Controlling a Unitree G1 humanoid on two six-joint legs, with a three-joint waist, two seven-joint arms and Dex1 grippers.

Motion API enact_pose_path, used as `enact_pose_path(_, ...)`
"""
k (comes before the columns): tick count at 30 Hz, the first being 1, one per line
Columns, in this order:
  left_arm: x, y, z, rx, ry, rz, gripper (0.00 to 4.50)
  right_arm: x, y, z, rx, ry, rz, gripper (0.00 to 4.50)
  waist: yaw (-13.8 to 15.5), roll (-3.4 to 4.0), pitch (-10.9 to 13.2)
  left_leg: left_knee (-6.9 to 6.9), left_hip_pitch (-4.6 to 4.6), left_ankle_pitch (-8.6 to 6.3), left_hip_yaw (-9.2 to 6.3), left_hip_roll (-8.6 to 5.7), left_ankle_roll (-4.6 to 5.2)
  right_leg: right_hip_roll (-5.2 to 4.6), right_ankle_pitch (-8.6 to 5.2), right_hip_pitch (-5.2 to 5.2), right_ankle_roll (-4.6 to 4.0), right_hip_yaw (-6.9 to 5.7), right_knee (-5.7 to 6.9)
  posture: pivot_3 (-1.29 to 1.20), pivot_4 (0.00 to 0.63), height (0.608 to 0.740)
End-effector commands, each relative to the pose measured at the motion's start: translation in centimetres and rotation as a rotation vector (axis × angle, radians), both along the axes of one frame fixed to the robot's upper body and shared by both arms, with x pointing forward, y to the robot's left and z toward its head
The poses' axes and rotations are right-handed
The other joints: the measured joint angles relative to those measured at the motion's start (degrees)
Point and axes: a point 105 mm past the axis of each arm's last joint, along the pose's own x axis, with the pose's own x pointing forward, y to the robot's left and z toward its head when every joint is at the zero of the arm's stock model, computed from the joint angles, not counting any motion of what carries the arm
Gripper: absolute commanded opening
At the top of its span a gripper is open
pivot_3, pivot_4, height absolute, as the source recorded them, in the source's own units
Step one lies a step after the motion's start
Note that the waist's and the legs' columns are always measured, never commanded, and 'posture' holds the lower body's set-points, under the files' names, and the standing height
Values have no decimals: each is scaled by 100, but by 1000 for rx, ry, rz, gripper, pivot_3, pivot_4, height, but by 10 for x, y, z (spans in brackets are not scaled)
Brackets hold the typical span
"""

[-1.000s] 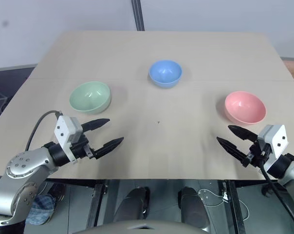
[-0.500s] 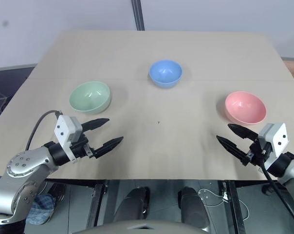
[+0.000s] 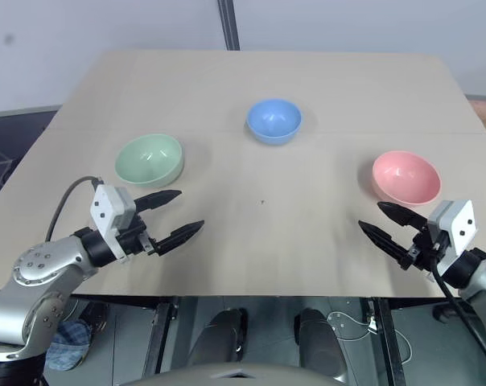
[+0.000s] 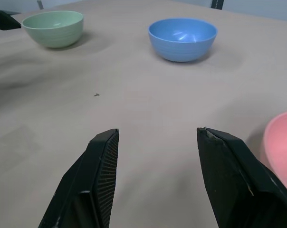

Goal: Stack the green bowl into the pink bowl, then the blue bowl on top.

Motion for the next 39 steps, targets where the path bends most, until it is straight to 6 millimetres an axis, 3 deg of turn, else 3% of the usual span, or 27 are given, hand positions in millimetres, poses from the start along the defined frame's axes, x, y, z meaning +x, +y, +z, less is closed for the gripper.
enact_pose_path(1, -6, -18, 25, -9, -84, -110, 4500, 3, -3, 3, -35, -21, -15, 2723, 0, 0, 0, 0, 0, 0, 0, 0, 0, 0, 0, 0, 0, 0, -1, 0, 150, 740)
enact_pose_path(6, -14, -34, 54, -77, -88, -242, 4500, 17, -19, -2, -110, -14, -97, 2723, -1, -1, 1, 1, -2, 0, 0, -1, 0, -1, 1, 0, 1, 0, 0, 0, 150, 740)
enact_pose_path(10, -19, -39, 59, -48, -78, -304, 4500, 31, -30, -2, -182, -11, -169, 2723, -32, 2, 2, -3, 0, 0, 2, 0, 0, 1, 0, -2, 0, 1, -1, 0, 150, 740)
enact_pose_path(19, -24, -44, 56, -18, -62, -366, 4500, 75, -40, 4, -323, 66, -331, 2723, -24, 3, 4, -1, -3, 0, 5, -1, 0, 1, 1, -5, 0, 5, -1, 0, 150, 740)
enact_pose_path(27, -21, -45, 54, -27, -61, -370, 4500, 90, -24, -10, -430, 228, -260, 2723, -28, 4, 5, -3, -8, 0, 1, -3, 1, -1, 2, -6, 0, 3, -5, 0, 150, 740)
enact_pose_path(32, -21, -45, 51, -27, -63, -366, 4500, 97, -25, -20, -484, 337, -284, 2723, -26, 4, 6, -3, -9, 0, 1, -2, 1, 0, 2, -8, 0, 2, -5, 0, 150, 740)
enact_pose_path(35, -21, -45, 51, -34, -63, -356, 4500, 101, -25, -19, -499, 342, -283, 1922, -19, 4, 6, -3, -13, -1, 0, -3, 1, -1, 2, -8, 0, 0, -10, 0, 150, 740)
enact_pose_path(39, -21, -44, 48, -39, -60, -338, 4500, 101, -20, -17, -506, 337, -248, 86, -26, 4, 6, -4, -14, -1, -3, -3, 2, -1, 2, -7, 0, -1, -14, 0, 150, 740)
